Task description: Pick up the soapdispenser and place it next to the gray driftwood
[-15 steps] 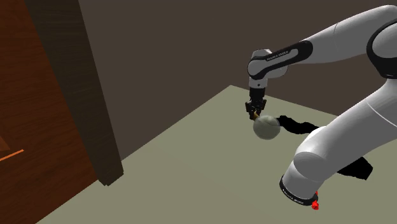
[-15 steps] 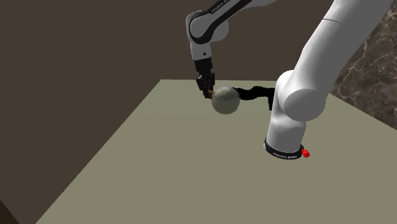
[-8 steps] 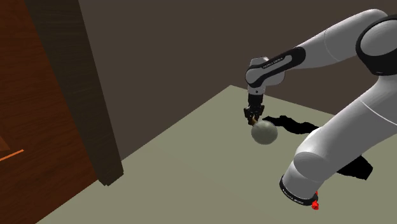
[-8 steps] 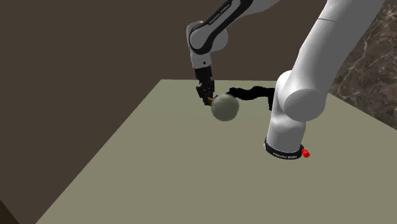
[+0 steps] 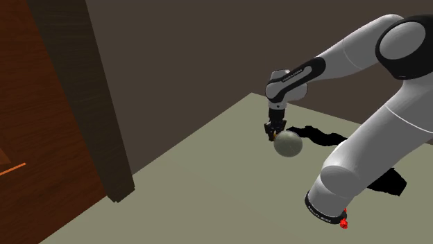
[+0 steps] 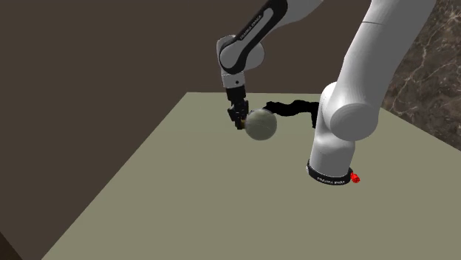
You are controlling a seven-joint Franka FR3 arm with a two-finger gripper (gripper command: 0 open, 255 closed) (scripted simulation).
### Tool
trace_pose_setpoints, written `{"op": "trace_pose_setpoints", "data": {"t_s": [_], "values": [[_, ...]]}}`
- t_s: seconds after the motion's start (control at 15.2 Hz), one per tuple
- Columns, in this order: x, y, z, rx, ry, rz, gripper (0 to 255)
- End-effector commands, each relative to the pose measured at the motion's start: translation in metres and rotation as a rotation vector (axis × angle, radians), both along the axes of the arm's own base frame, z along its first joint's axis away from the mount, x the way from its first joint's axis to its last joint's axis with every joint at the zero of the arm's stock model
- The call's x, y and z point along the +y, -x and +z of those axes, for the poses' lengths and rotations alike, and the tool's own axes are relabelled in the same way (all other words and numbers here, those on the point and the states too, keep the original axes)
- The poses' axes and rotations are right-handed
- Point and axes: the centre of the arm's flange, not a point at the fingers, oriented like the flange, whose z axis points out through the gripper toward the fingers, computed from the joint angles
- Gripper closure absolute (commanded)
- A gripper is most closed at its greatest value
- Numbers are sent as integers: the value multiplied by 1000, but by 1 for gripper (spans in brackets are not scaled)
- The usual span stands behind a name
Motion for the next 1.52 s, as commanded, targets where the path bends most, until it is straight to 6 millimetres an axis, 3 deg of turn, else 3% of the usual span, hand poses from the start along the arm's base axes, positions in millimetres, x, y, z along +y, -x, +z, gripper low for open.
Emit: {"op": "trace_pose_setpoints", "data": {"t_s": [0.0, 0.26, 0.33, 0.66, 0.92, 1.45], "values": [[0, 0, -3, 4, -2, -1, 255], [0, 0, -3, 4, -2, -1, 255], [1, 1, -3, 4, -2, -1, 0], [0, 0, -3, 4, -2, -1, 0], [-6, -10, 45, 4, -2, -1, 0], [-6, -10, 45, 4, -2, -1, 0]]}}
